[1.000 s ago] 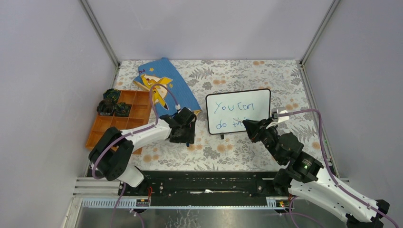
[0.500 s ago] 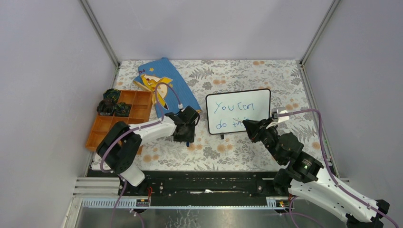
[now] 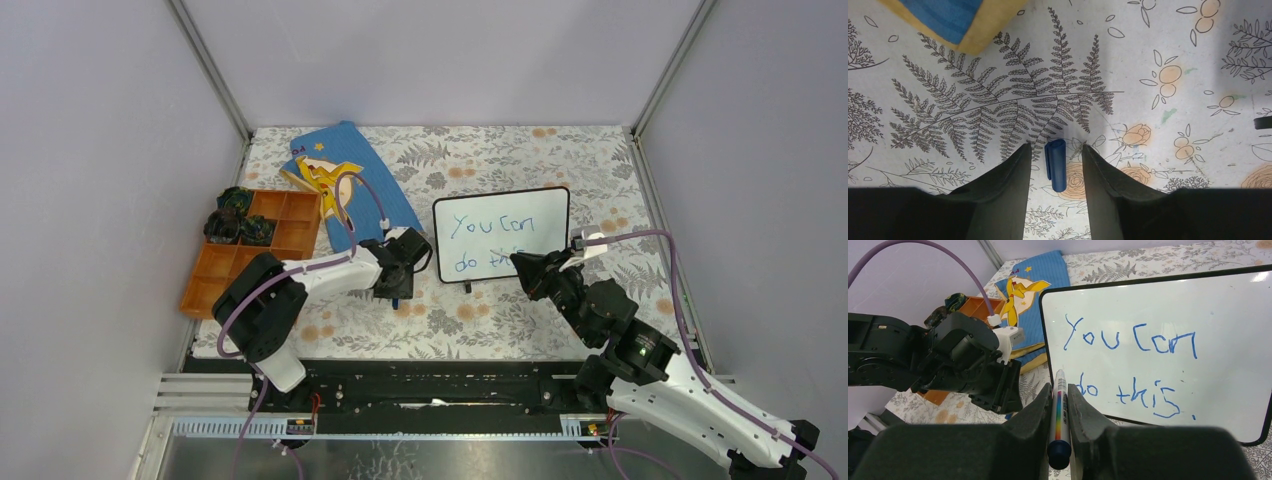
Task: Write a sentence on the whiteboard
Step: Close the whiteboard marker at the center of the board.
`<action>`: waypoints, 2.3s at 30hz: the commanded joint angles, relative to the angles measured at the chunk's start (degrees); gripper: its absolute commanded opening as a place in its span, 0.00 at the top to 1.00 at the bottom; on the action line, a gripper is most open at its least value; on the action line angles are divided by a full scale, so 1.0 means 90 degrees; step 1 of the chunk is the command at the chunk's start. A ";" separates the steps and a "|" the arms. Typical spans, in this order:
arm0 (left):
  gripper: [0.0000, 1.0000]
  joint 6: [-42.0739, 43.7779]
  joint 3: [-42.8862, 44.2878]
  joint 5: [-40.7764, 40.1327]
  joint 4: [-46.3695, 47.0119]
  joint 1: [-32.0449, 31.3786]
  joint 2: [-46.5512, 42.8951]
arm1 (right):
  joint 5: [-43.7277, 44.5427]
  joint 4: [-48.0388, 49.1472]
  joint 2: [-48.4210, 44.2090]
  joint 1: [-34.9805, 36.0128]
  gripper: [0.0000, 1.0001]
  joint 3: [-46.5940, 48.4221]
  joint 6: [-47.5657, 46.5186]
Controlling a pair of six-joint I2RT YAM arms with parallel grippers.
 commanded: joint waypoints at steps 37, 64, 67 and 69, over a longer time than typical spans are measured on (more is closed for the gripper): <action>0.61 -0.0577 -0.0609 -0.0214 0.0093 -0.0244 0.0055 | 0.0094 0.0141 -0.0189 0.0044 1.00 0.0110 0.0003; 0.58 -0.0735 -0.0733 -0.0422 -0.0299 -0.0372 -0.0236 | 0.0133 0.0136 -0.0273 0.0047 1.00 0.0056 -0.0017; 0.59 -0.0719 -0.0689 -0.0479 -0.0341 -0.0399 -0.0186 | 0.0126 0.0139 -0.0287 0.0047 1.00 0.0042 -0.0003; 0.60 -0.0721 -0.0677 -0.0472 -0.0336 -0.0420 -0.0146 | 0.0124 0.0127 -0.0302 0.0038 1.00 0.0045 -0.0001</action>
